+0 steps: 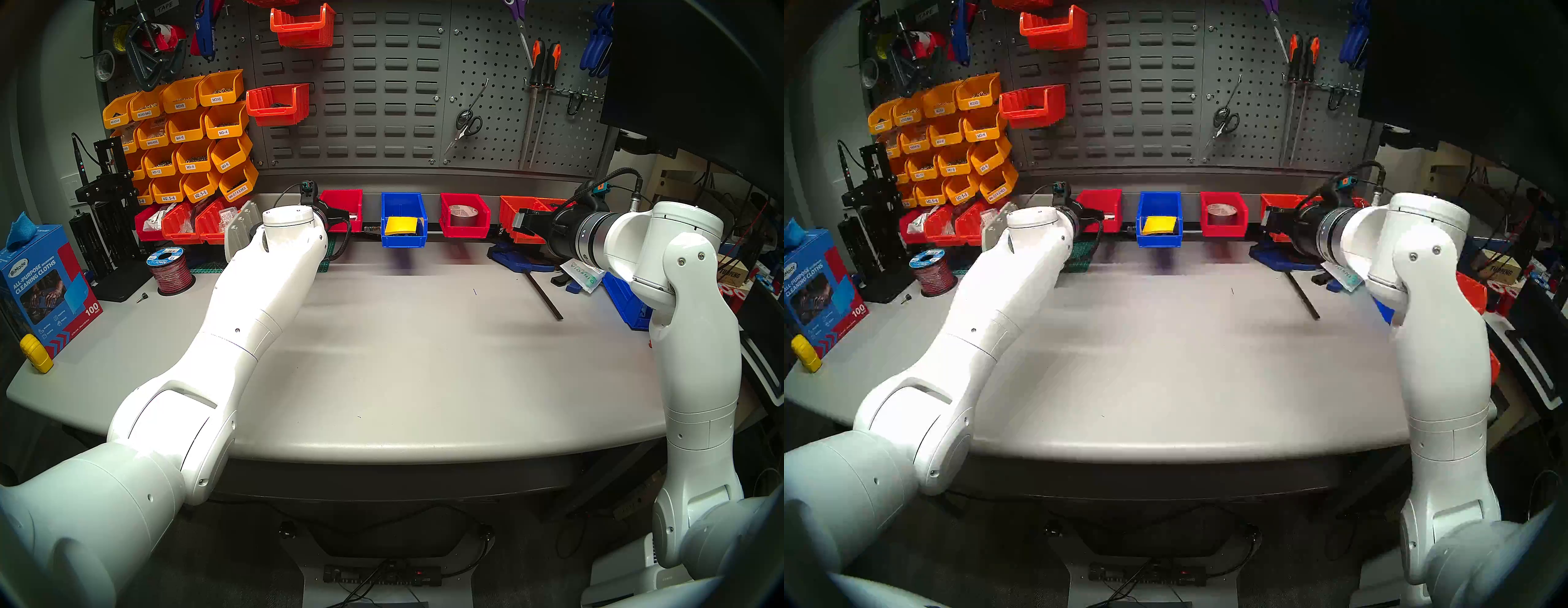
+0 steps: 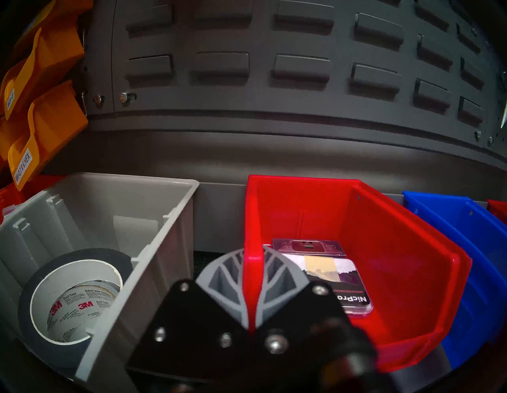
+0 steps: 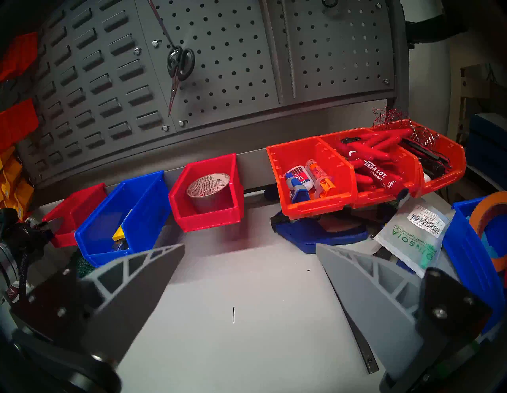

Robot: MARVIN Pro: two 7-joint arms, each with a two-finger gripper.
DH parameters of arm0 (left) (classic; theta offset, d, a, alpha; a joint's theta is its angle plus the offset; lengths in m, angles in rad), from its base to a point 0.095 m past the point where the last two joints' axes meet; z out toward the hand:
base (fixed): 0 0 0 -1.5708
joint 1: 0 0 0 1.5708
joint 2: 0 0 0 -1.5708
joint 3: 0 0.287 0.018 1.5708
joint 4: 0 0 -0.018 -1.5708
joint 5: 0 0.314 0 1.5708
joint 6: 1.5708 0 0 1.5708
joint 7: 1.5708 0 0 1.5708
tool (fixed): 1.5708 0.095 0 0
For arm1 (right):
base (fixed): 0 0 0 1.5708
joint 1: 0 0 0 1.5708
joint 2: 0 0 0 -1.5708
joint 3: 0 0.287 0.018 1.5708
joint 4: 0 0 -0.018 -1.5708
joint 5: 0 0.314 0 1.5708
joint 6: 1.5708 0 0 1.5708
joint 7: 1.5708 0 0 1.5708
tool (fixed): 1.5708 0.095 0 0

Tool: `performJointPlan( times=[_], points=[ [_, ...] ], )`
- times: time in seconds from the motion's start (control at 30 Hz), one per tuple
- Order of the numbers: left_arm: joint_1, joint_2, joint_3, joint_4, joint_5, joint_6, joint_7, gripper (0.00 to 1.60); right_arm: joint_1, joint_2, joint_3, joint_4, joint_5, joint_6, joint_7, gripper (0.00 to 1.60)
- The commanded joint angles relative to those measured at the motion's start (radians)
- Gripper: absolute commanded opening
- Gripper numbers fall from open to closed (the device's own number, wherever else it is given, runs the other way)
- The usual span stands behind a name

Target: Hang all the unorganized tool boxes onto the wall

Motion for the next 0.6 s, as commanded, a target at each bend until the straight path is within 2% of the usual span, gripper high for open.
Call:
performJointPlan(
  times=[0.0,0.43,0.47,0.57],
  points=[
    [-0.067,-0.030,0.004,0.046,0.007,-0.025,-0.003,0.00,0.011,0.003,0.001,-0.008,-0.002,-0.002,-0.102,1.60],
    [-0.076,-0.049,0.005,0.076,0.018,-0.032,-0.013,0.00,0.013,0.002,0.000,-0.009,0.004,-0.002,-0.114,1.60],
    [-0.075,-0.049,0.005,0.076,0.019,-0.032,-0.013,0.00,0.009,0.003,0.003,-0.008,-0.008,-0.002,-0.093,1.60],
    [-0.074,-0.048,0.005,0.075,0.020,-0.033,-0.014,0.00,0.013,0.002,0.000,-0.009,0.004,-0.002,-0.114,1.60]
  ],
)
